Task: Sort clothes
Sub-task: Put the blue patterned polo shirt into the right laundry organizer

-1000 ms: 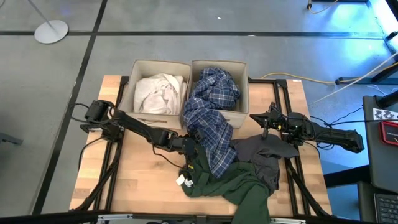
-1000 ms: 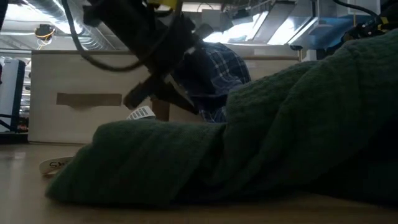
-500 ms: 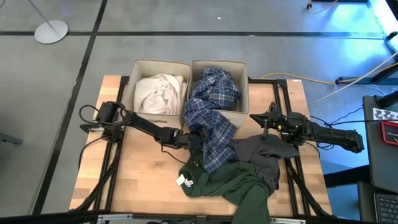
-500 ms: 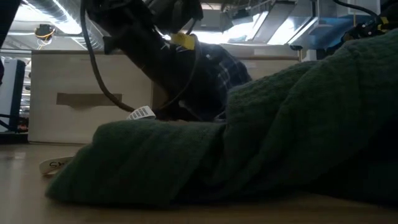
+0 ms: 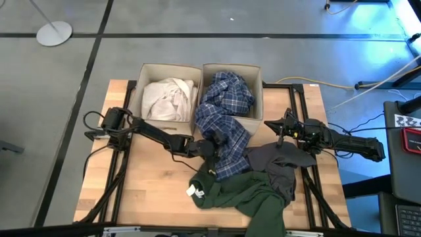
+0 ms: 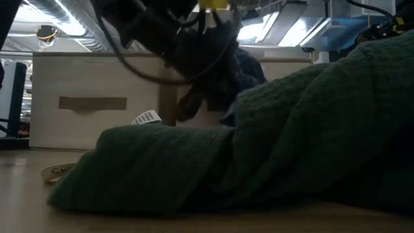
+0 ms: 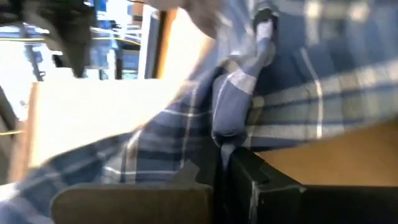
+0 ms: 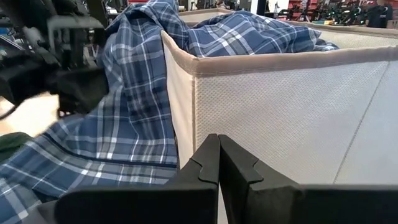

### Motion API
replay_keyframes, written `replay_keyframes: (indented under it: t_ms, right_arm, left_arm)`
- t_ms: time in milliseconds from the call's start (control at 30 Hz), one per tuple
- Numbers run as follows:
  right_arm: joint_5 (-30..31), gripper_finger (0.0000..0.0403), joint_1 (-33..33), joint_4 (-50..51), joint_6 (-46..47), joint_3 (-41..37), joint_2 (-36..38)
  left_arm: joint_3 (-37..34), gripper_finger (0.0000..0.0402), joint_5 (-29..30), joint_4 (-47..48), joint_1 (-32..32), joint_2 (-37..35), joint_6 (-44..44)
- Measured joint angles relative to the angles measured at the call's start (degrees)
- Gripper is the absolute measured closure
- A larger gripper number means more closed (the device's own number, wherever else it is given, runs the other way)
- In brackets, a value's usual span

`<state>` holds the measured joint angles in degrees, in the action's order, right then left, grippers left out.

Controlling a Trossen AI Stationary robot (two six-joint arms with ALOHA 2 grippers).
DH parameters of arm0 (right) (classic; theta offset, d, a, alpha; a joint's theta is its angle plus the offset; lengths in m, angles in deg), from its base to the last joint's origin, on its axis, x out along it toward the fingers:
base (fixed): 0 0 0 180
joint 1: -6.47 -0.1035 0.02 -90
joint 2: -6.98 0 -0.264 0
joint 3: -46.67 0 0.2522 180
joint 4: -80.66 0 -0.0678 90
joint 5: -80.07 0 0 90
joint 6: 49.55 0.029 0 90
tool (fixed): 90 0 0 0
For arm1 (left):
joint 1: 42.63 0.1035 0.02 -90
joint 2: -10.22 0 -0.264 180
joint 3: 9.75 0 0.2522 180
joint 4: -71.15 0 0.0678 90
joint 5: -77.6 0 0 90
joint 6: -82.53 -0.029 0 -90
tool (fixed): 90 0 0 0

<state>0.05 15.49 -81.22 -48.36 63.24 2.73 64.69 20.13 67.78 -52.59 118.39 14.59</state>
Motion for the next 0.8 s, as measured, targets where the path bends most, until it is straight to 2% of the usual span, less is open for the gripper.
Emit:
replay_keyframes:
  t_ms: [433, 633, 800]
  right_arm:
    - [-0.01, 0.0397, 0.00, 0.07, 0.00, 0.00, -0.02]
    - [0.05, 0.0397, -0.01, 0.07, 0.00, 0.00, -0.01]
    - [0.04, 0.0397, 0.00, 0.07, 0.00, 0.00, -0.02]
  left_arm:
    - [10.29, 0.0398, 0.71, -0.40, 1.34, -10.49, -0.20]
    - [15.13, 0.0399, -1.08, -0.26, 6.16, -14.96, 0.34]
    - [17.89, 0.0399, -4.51, -0.30, 12.76, -16.97, 6.10]
